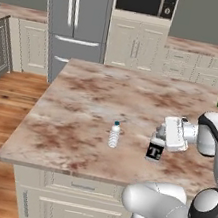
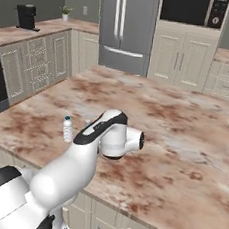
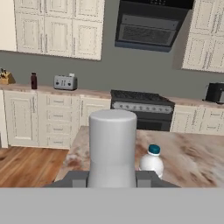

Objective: Place the drinks on the dining counter in a tight cluster.

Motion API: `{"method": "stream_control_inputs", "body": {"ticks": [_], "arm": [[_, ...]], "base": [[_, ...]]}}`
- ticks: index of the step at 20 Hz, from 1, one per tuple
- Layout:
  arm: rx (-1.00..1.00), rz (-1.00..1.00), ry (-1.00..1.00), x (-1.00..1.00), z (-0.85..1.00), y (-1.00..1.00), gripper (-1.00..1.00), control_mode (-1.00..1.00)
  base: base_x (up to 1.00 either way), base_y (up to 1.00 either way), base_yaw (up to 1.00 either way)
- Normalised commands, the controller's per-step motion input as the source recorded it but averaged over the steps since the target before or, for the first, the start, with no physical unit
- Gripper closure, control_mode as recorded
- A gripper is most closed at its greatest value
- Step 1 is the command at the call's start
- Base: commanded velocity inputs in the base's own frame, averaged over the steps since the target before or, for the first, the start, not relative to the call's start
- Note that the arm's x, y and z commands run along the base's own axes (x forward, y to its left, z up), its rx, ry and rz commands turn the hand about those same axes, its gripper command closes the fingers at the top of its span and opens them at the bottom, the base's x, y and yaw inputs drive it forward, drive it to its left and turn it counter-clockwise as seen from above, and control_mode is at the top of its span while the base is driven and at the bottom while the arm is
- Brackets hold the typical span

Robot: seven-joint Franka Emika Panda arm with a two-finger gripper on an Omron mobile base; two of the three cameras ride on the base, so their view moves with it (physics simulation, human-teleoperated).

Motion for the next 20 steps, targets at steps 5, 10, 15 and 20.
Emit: {"method": "stream_control_inputs", "body": {"ticks": [5, 10, 15, 20], "arm": [[0.00, 0.00, 0.00, 0.00, 0.00, 0.00, 1.00, 1.00], [0.00, 0.00, 0.00, 0.04, -0.01, 0.00, 1.00, -1.00], [0.00, 0.00, 0.00, 0.48, -0.09, 0.05, 1.00, -1.00], [0.08, 0.02, 0.00, 0.56, -0.12, 0.08, 1.00, -1.00]], "base": [[0.14, -0.08, -0.02], [0.02, 0.00, 0.00], [0.00, 0.00, 0.00], [0.00, 0.00, 0.00]]}}
